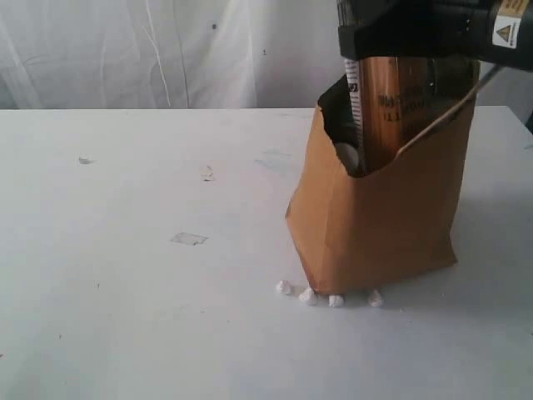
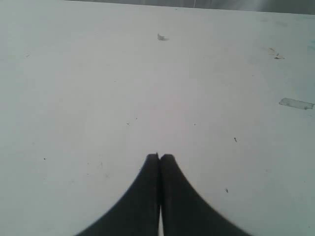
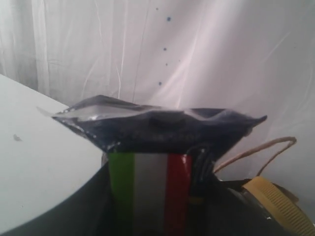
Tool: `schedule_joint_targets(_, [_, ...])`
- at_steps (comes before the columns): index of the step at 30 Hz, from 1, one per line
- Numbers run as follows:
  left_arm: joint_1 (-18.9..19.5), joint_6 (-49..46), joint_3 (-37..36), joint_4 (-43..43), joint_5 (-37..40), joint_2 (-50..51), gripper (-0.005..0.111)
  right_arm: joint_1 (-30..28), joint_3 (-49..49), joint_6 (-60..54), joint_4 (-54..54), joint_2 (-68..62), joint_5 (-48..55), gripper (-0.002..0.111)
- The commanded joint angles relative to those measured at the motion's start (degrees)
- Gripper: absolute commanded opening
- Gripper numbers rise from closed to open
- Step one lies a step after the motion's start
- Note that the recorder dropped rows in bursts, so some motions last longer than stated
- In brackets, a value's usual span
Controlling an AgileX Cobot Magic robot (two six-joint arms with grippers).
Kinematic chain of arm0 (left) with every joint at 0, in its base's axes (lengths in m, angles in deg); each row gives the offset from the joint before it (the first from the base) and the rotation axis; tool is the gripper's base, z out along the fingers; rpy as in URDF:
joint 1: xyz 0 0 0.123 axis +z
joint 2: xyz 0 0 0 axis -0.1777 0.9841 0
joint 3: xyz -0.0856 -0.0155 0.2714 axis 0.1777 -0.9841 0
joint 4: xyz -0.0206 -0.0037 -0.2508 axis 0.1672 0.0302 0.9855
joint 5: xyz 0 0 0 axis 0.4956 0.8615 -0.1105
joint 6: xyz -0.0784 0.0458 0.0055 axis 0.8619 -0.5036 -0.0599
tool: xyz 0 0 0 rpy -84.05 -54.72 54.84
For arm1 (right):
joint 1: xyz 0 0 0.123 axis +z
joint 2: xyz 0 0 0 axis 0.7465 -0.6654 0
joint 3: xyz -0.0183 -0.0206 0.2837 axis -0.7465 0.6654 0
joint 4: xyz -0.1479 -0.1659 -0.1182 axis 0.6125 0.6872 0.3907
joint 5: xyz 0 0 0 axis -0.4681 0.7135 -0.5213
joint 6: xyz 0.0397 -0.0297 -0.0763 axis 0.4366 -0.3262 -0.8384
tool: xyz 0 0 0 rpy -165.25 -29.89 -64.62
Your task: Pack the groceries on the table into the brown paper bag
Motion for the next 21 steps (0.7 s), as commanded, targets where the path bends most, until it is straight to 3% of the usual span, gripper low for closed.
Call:
schedule_joint_targets(1, [0.15, 0.26, -0.04, 0.11, -0.19, -0.27, 0.0, -0.62, -0.11, -1.06, 1.2, 0.59, 4.02, 0.0])
schedule_joint_targets(10, [0.15, 0.26, -0.04, 0.11, -0.19, -0.27, 0.0, -0.62, -0.11, -1.06, 1.58, 0.03, 0.5, 0.002])
schedule_joint_targets(17, [0.15, 0.26, -0.04, 0.11, -0.19, -0.27, 0.0, -0.62, -0.11, -1.16, 1.67, -3.65, -0.64, 0.029])
schedule_joint_targets(21, [0.15, 0.26, -0.04, 0.11, -0.19, -0.27, 0.0, -0.62, -0.11, -1.16, 1.67, -4.79, -0.64, 0.037])
